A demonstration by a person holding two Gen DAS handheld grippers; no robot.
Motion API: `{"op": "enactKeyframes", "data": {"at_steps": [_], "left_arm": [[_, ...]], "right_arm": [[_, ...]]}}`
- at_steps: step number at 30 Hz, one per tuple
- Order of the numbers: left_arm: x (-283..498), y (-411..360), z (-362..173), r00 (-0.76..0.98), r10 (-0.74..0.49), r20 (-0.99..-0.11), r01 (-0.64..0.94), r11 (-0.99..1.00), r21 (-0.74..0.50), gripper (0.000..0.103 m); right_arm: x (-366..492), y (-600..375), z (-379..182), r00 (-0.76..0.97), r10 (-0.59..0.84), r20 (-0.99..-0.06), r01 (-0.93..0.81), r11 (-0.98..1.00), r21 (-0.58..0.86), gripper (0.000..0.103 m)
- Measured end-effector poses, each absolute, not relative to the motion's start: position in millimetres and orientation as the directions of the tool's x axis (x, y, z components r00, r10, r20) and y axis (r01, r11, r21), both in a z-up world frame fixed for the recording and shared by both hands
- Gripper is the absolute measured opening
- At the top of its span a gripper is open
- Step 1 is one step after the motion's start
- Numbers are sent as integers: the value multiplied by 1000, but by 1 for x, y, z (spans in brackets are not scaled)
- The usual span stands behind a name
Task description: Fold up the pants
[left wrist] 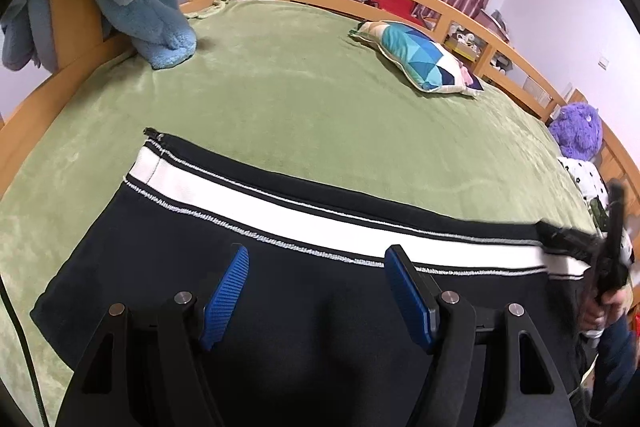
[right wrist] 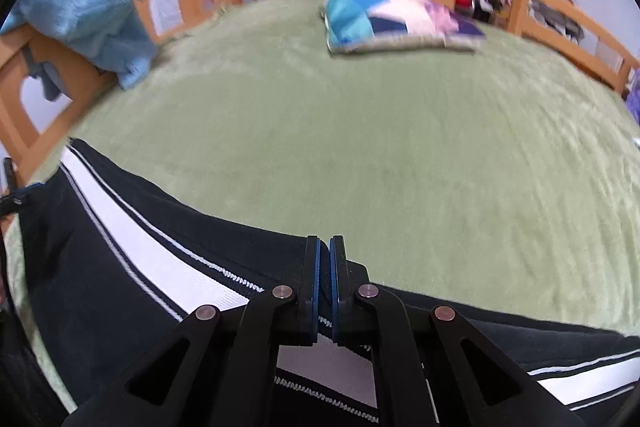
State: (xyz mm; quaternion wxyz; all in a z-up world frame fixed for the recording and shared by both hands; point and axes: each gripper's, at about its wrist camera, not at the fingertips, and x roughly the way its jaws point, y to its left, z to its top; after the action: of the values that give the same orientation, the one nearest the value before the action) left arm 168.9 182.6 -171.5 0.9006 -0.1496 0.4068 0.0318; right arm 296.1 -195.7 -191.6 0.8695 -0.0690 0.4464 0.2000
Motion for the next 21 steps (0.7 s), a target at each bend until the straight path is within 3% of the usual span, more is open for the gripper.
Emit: {"op": "enactKeyframes", "data": {"at_steps": [3,5,7,10,12,16,21], "left_arm": [[170,185,-173,661,-54,-748,-194,951,-240,69],[170,186,-174,655,-39,-754,-205,952,-228,69],[168,189,-174,653,-22,-757,-218,952,-216,69],[162,193,-173,644,-13,-765,-224,953,-205,69],[151,196,-171,647,3,-762,-236,952,-196,69],[113,209,-166,659,6,-752,-268,936,-228,69],[68,232,-163,667,26,-744,-350,894,-282,69]], "right_arm": [[306,-188,-234,443,225,-868,-393,919,38,8],[298,-187,-231,500,221,-837,-388,922,12,16],[296,-188,-223,481,219,-849,-368,929,30,32],[279,-195,-205,497,226,-838,-333,941,57,48],[260,-199,-193,526,192,-828,-317,948,18,50],[209,-223,-175,590,175,-788,-239,970,37,63],[170,-254,-175,641,199,-741,-168,979,118,63]]}}
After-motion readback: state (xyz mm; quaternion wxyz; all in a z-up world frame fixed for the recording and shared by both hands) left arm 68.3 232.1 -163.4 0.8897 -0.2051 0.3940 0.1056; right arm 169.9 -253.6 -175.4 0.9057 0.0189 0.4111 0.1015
